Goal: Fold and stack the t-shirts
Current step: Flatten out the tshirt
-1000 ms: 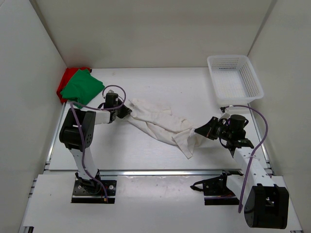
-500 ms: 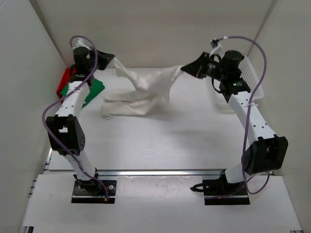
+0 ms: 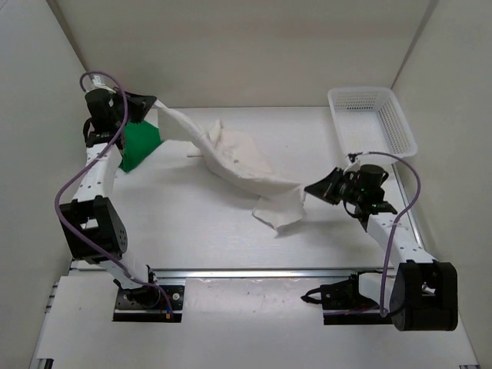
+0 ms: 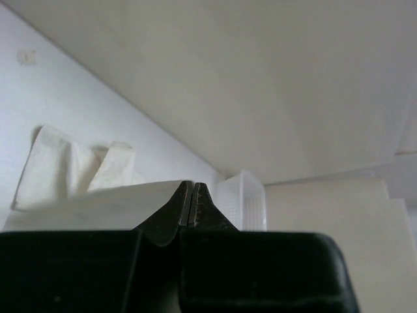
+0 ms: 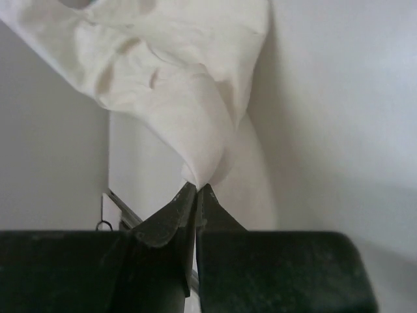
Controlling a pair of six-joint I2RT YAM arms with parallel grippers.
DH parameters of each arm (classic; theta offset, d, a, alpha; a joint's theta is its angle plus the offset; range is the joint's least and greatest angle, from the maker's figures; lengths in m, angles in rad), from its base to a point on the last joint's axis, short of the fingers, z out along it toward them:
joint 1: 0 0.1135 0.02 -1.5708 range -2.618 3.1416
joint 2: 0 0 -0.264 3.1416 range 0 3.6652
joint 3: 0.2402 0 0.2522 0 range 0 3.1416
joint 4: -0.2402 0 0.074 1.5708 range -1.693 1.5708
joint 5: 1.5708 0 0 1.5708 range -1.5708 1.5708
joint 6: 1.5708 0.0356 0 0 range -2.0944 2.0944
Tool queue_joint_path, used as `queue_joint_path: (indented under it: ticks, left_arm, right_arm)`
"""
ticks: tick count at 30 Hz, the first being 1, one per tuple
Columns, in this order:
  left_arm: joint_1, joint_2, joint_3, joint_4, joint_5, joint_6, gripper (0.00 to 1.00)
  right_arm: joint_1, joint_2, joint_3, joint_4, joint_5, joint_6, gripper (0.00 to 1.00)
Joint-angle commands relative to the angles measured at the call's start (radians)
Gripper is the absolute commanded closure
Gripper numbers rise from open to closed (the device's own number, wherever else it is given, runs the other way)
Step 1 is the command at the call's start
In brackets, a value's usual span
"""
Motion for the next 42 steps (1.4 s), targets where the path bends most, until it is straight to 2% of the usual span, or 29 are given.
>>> queue_joint_path:
  ticks: [1,4,7,10,13,14,16,17,18,19,20,21,24,26,28,29,32,36,42]
  left_arm:
    - [-0.034,0.006,0.059,-0.046,0.003,0.065,1.00]
    - [-0.068,0.000,0.041,-0.051,-0.031,0.101,1.00]
    - [-0.112,0.006,0.010,-0.042,-0.080,0.133,1.00]
    - [-0.128,0.037,0.009,-0.033,-0.082,0.130,1.00]
    - [-0.152,0.073,0.074,-0.079,-0.132,0.168,1.00]
    - [-0.161,0.092,0.096,-0.091,-0.138,0.194,1.00]
    - [-0.165,0.107,0.105,-0.106,-0.160,0.213,1.00]
    - [-0.165,0.118,0.099,-0.108,-0.166,0.219,1.00]
    - [-0.163,0.124,0.095,-0.103,-0.169,0.218,1.00]
    - [-0.165,0.136,0.089,-0.102,-0.165,0.211,1.00]
    - [-0.161,0.144,0.081,-0.096,-0.163,0.210,1.00]
    - [-0.166,0.149,0.079,-0.088,-0.159,0.210,1.00]
    - [-0.195,0.170,0.085,-0.091,-0.175,0.216,1.00]
    - [-0.210,0.176,0.095,-0.076,-0.175,0.219,1.00]
    - [-0.215,0.178,0.096,-0.071,-0.175,0.208,1.00]
    - [-0.221,0.181,0.095,-0.064,-0.162,0.208,1.00]
    - [-0.221,0.163,0.073,-0.056,-0.166,0.210,1.00]
    - [-0.230,0.146,0.030,-0.034,-0.174,0.216,1.00]
    - [-0.255,0.126,0.003,-0.021,-0.189,0.219,1.00]
  right_arm:
    - [0.051,-0.056,-0.011,-0.015,0.053,-0.050,1.00]
    - [0.019,-0.036,-0.072,-0.061,0.126,-0.084,0.99]
    - [-0.087,0.025,-0.115,0.001,0.083,-0.054,1.00]
    - [-0.086,0.114,-0.033,0.033,0.104,-0.027,1.00]
    - [-0.024,0.252,0.111,0.011,0.233,-0.049,1.00]
    - [-0.021,0.311,0.160,0.016,0.233,-0.049,0.97]
    - [-0.040,0.382,0.217,0.029,0.222,-0.038,0.71]
    - [-0.035,0.387,0.240,0.029,0.221,-0.034,0.64]
    - [-0.027,0.383,0.254,0.010,0.254,-0.056,0.53]
    - [-0.008,0.352,0.274,-0.028,0.323,-0.070,0.45]
    - [-0.011,0.311,0.277,-0.050,0.372,-0.104,0.42]
    - [0.044,0.266,0.277,-0.088,0.455,-0.145,0.39]
    - [0.130,0.139,0.175,-0.144,0.557,-0.168,0.40]
    - [0.166,0.076,0.066,-0.155,0.560,-0.149,0.47]
    - [0.195,-0.010,-0.086,-0.155,0.523,-0.104,0.67]
    - [0.207,-0.034,-0.112,-0.176,0.523,-0.093,0.70]
    - [0.308,-0.116,-0.192,-0.259,0.619,-0.084,0.73]
    - [0.341,-0.180,-0.264,-0.308,0.615,-0.054,0.71]
    - [0.451,-0.127,-0.281,-0.339,0.663,-0.011,0.62]
